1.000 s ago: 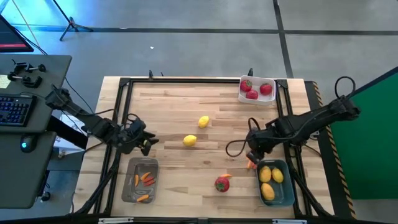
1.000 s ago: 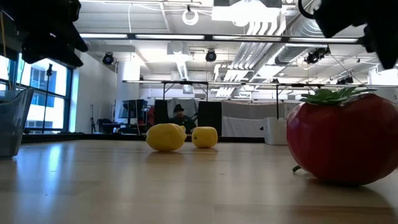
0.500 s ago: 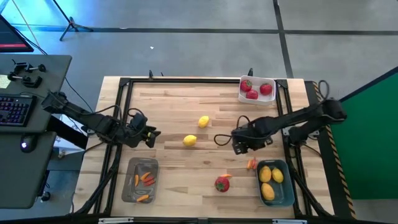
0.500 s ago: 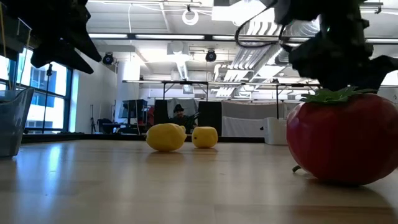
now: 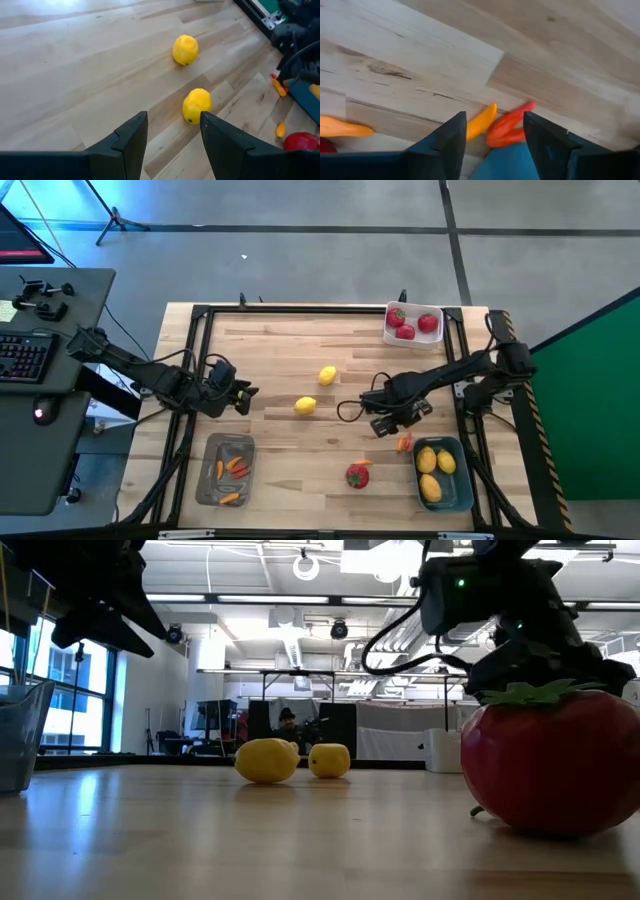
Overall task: Sort produce into baskets
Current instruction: Put the yellow chili pepper into the black bin
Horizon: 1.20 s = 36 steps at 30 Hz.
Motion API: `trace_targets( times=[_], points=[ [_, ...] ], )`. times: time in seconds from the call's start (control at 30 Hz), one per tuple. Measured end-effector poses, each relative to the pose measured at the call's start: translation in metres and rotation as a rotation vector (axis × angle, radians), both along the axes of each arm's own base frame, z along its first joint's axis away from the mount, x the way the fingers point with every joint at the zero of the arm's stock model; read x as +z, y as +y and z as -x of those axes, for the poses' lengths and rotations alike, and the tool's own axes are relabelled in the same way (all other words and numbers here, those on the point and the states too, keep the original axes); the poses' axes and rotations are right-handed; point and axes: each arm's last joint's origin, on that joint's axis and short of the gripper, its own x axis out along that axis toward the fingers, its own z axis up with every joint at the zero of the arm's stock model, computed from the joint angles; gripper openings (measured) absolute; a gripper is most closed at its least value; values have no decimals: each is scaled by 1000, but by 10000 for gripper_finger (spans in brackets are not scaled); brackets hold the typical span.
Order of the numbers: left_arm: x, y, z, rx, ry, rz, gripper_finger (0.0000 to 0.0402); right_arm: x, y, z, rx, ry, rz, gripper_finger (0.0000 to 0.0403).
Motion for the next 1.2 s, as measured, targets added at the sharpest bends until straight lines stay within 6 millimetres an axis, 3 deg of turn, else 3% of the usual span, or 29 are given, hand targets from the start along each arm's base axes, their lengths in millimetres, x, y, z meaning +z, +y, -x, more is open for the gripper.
trace_targets(
  times=[0.17,0.77,0.93,1.13,1.2],
  points=[
    [0,0,0,3,-2,-5,170,-8,-6,-1,44,29,-20,154],
    [0,0,0,3,-4,-6,170,-38,-13,-11,173,43,-210,145],
    [0,0,0,3,-4,-6,170,-41,-13,-12,210,35,-229,102],
    [0,0,0,2,-3,-6,170,-41,-18,-13,243,9,-236,13],
    [0,0,0,0,-2,-3,170,-38,-18,-14,265,-14,-237,8]
  ],
)
